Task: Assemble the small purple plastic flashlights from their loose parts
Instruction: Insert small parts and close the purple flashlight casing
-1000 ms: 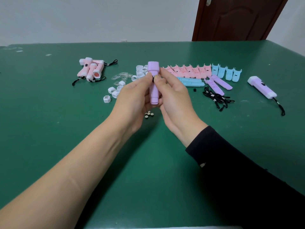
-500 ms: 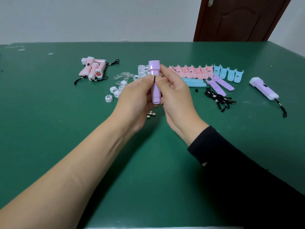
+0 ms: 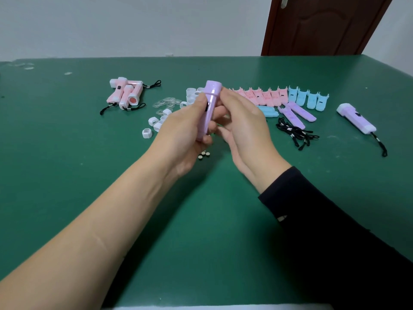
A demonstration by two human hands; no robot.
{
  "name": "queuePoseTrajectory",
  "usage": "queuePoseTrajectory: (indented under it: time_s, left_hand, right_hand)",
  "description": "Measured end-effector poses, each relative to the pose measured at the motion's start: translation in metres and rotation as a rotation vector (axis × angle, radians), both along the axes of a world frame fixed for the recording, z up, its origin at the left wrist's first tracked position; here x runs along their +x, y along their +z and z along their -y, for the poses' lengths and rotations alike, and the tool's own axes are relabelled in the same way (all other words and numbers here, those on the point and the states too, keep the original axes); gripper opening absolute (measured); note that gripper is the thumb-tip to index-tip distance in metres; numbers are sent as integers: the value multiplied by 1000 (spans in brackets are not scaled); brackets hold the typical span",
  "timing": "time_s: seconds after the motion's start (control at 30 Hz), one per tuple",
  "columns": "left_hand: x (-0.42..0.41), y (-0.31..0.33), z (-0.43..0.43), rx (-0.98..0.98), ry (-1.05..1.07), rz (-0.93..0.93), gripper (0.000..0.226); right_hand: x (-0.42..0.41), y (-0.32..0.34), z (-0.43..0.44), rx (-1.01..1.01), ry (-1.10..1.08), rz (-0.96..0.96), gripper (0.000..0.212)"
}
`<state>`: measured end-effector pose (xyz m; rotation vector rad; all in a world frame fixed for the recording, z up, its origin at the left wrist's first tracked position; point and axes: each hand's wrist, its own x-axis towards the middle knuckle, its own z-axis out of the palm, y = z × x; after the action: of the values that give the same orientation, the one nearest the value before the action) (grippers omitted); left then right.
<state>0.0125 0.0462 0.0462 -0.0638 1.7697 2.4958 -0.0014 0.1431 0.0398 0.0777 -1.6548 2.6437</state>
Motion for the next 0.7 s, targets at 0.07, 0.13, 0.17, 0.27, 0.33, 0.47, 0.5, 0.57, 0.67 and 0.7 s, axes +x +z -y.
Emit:
queuePoseTrajectory:
  time_s: [0.07,0.13,0.17,0.27,0.33,0.47,0.5,0.57,0.67,0.7]
  left_hand:
    - [-1,0,1,33,-6,15,31]
    - [-2,0,2,50,1,21,33]
    - [-2,0,2,54,3,18,32]
    - [-4,-1,2,89,-3,13,27]
    - [-5,-1,3,114,-18,15,26]
    - [-6,-2,4,87,-86,24,25]
    - [-6,-2,3,83,-104,29,25]
    - [-6,-3,4,96,-147,45,24]
    - [-3,-2,7,127,-246,61,27]
    - [-3,-1,9,95,-289,68,32]
  right_hand:
    - [-2,1,-3,-32,0,18,18]
    - [-3,1,-4,-38,3,19,15]
    - [-3,1,-4,-39,7,18,13]
    - [-4,-1,-4,-51,22,17,12]
    - [-4,-1,-4,-52,27,22,13]
    - [-9,-5,-6,-13,35,41,16]
    - [-10,-6,-7,2,41,41,15]
    - [-12,-8,-10,12,65,36,14]
    - [-13,-8,-16,-7,125,11,15]
    - [-14,-7,-19,-16,140,2,16]
